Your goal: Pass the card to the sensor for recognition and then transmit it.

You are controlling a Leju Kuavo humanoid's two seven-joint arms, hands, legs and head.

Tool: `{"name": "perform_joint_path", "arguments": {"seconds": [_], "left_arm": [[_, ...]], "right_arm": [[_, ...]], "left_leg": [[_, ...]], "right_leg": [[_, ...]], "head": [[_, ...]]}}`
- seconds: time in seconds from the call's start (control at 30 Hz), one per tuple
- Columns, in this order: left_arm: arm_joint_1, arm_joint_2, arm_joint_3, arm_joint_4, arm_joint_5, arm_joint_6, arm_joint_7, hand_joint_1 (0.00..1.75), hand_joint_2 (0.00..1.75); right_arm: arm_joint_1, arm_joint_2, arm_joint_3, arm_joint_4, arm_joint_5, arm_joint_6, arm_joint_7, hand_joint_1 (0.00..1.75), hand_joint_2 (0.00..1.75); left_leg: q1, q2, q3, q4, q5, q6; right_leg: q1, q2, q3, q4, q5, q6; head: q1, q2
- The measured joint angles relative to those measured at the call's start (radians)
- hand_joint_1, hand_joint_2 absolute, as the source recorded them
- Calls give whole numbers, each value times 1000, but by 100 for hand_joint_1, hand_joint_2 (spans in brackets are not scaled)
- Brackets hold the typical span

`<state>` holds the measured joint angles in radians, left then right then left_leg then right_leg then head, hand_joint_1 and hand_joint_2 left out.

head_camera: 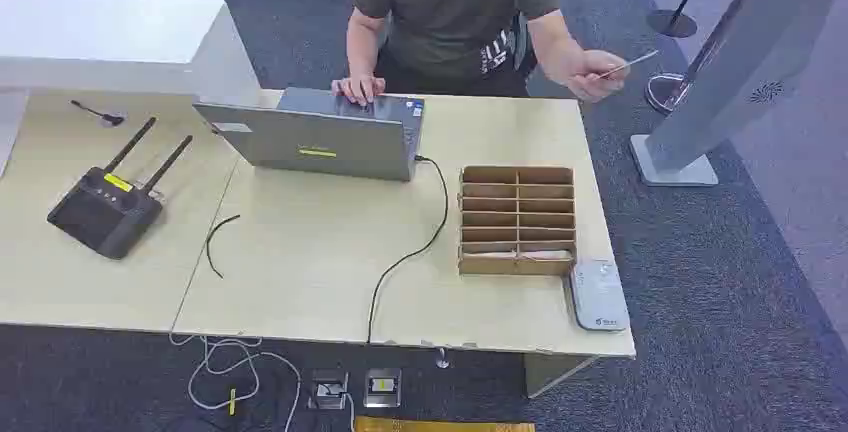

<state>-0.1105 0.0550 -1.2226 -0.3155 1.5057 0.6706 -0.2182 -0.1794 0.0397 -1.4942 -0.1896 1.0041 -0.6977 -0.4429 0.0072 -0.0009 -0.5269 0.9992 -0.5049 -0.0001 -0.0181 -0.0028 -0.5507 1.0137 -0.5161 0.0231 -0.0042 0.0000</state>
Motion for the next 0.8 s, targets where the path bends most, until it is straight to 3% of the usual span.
{"name": "perform_joint_path", "arguments": {"seconds": [0.27,0.4,0.43,0.47,0.53,0.6,0.63,0.7,0.8], "left_arm": [[0,-3,0,0,0,11,1,0,0],[1,-3,5,1,0,12,-6,0,0],[1,-3,6,1,0,11,-13,0,0],[0,-3,8,0,0,11,-20,0,0],[0,-4,10,1,0,11,-26,0,0],[1,-4,11,1,0,11,-34,0,0],[3,-4,11,1,0,11,-39,0,0],[5,-4,11,1,0,11,-42,0,0],[1,-5,11,1,0,16,-42,0,0]], "right_arm": [[-4,-34,0,2,-153,0,-95,0,0],[-24,-88,1,0,-240,5,-203,0,0],[-31,-102,1,-12,-275,42,-186,0,0],[-35,-101,4,-41,-304,88,-131,0,0],[-19,-84,31,-174,-369,146,50,0,0],[42,-59,106,-305,-453,121,211,0,0],[75,-59,143,-398,-504,75,297,0,0],[138,-74,230,-525,-522,22,381,0,0],[194,-89,351,-774,-492,-3,438,0,0]], "left_leg": [[0,0,0,0,0,0],[-1,0,0,0,0,0],[-1,0,0,0,0,0],[-1,0,1,1,0,0],[-2,-2,2,1,0,1],[-4,-6,2,1,-2,3],[-4,-6,2,1,-2,3],[-4,0,0,0,-3,3],[-5,8,1,0,-5,4]], "right_leg": [[0,0,0,0,0,0],[-1,0,0,0,0,1],[-1,0,0,0,1,1],[-1,0,0,-1,1,1],[-1,-2,1,-1,1,1],[-4,-7,3,-1,-1,2],[-4,-6,3,-1,-2,2],[-5,0,3,0,-1,2],[-5,8,3,0,0,4]], "head": [[0,0],[0,0],[0,0],[0,0],[0,0],[2,0],[-4,0],[-3,0],[-2,0]]}}
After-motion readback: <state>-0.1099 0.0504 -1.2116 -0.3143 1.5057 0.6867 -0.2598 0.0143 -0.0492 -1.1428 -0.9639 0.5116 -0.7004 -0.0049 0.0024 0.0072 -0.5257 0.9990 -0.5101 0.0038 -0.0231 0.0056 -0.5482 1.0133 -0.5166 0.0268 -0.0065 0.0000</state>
